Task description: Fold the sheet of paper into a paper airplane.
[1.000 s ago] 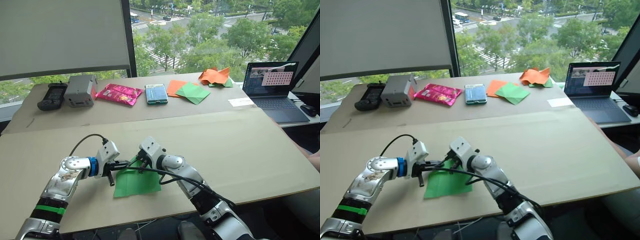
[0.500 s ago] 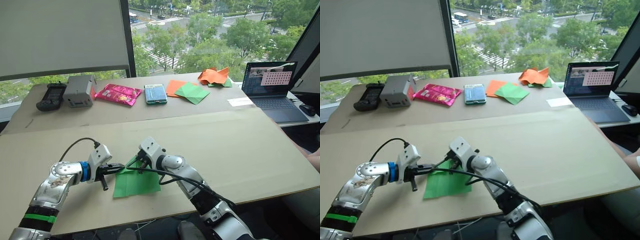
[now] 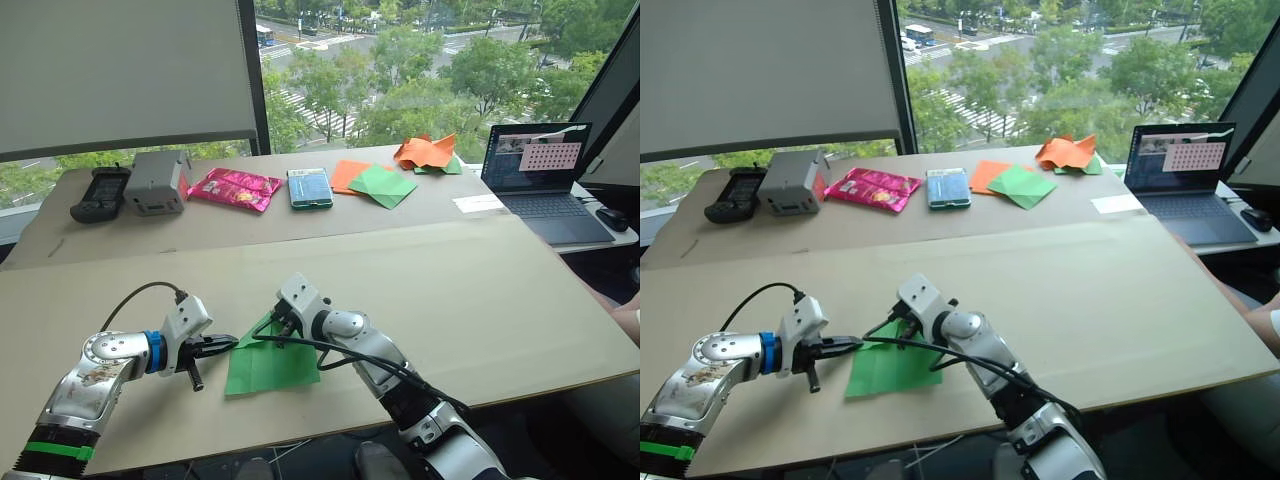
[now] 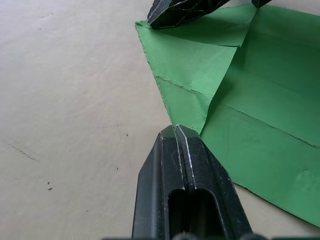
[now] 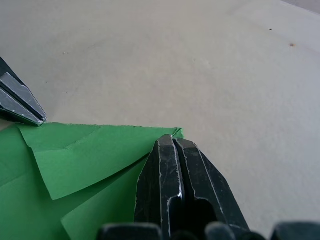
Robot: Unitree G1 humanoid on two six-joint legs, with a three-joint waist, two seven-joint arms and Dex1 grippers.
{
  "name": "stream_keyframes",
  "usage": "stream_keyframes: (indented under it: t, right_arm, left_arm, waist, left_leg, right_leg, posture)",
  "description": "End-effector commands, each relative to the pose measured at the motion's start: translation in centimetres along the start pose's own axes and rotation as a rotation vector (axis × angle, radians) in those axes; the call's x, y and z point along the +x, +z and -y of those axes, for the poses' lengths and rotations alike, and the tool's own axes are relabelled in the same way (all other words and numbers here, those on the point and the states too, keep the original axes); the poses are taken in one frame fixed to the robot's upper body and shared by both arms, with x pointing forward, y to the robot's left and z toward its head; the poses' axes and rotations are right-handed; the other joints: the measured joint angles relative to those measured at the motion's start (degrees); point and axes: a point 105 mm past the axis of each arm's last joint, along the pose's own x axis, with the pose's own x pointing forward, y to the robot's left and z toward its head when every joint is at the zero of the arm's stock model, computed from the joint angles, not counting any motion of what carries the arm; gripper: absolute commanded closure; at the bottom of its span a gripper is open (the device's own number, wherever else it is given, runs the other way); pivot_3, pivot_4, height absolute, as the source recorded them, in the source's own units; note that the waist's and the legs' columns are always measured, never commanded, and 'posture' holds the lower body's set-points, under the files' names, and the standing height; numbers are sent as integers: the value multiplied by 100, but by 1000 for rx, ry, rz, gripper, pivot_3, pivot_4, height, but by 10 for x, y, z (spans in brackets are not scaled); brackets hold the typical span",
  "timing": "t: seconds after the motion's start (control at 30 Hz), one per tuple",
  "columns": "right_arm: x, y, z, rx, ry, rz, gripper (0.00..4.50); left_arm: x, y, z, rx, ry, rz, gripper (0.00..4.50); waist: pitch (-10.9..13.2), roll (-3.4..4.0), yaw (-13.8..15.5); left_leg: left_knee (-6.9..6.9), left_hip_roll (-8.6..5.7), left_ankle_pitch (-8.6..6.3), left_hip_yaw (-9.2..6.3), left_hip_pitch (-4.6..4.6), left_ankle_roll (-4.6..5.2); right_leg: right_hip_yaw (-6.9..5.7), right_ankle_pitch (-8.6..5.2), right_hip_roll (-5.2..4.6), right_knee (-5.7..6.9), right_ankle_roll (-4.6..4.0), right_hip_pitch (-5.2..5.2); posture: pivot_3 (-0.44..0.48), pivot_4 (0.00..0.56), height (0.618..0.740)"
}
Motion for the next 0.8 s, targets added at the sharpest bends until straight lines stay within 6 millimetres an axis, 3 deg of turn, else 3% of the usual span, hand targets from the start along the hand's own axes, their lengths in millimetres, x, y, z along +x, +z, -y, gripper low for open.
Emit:
stream_keyframes:
  t: [0.03, 0.2, 0.33, 0.5, 0.8]
  right_arm:
    - [1, -7, -1, 7, 4, -31, 4500]
    - [1, -7, -2, 6, 5, -31, 4500]
    - [2, -7, -2, 6, 4, -33, 4500]
    - [2, -7, -1, 4, 3, -33, 4500]
    - [3, -6, 0, 0, -2, -32, 4500]
  left_arm:
    - [-4, -22, 2, -57, 7, -91, 4468]
    - [-8, -12, -4, -27, 27, -70, 4468]
    - [-4, 21, -7, -24, 24, 38, 4468]
    - [1, 46, -11, -19, 16, 110, 4468]
    - [38, 51, -13, 15, -5, 112, 4468]
  waist:
    - [0, 0, -1]
    - [0, -1, -14]
    - [8, -12, -15]
    - [19, -32, 14]
    - [14, -42, 31]
  left_leg:
    - [0, 0, 0, 0, 0, 0]
    - [-1, 0, -1, 0, 0, -1]
    - [-2, 0, -1, 0, -2, -1]
    - [-1, -1, -1, -1, -7, -1]
    - [0, -1, 8, -1, -7, 13]
  right_leg:
    - [0, 0, 0, 0, 0, 0]
    - [0, -1, 0, 0, -1, -2]
    - [0, -1, 0, 0, -1, -3]
    - [0, -1, 0, -4, -1, -4]
    - [0, 0, 4, 0, 0, 1]
  posture:
    - [0, 150, 725]
    - [0, 150, 725]
    - [0, 150, 725]
    - [0, 150, 725]
    - [0, 150, 725]
